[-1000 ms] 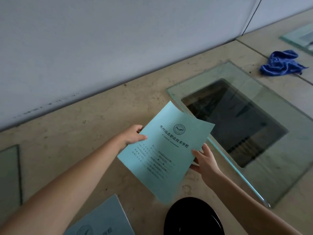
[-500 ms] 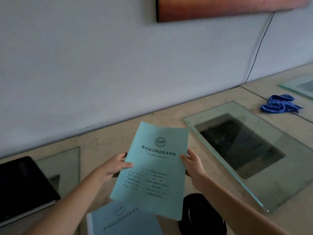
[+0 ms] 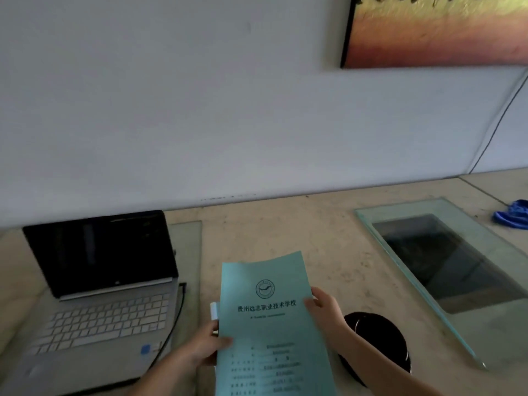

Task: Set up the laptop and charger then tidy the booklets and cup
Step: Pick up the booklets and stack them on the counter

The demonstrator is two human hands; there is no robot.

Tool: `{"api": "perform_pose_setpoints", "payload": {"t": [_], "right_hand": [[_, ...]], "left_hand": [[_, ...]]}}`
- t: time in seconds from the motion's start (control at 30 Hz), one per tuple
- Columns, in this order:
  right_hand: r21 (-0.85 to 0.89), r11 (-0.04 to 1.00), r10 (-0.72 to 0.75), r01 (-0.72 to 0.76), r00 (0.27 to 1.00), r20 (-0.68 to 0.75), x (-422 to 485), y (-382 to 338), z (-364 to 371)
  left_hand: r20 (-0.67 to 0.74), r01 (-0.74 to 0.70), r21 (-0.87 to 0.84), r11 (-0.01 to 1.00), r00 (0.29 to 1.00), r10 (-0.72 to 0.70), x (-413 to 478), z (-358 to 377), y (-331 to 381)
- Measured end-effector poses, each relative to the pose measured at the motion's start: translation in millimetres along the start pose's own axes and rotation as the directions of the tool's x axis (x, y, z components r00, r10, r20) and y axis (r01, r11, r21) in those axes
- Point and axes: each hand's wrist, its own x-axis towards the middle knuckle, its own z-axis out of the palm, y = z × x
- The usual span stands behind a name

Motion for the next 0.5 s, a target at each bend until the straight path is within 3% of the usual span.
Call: {"api": "perform_pose_setpoints", "payload": {"t": [0.27, 0.5], "right_hand": [[-0.072, 0.995, 0.067, -0.066, 0.998, 0.016, -5.5, 33.5, 22.0], [-0.103, 0.986, 0.129, -0.132, 0.991, -0.028, -4.4, 48.9, 26.0]], "left_hand": [[-0.051, 0.125, 0.206, 0.97, 0.992, -0.117, -13.1, -4.0, -48.2], [-0.08, 0.117, 0.329, 0.937, 0.992, -0.095, -13.7, -2.4, -62.4]]}}
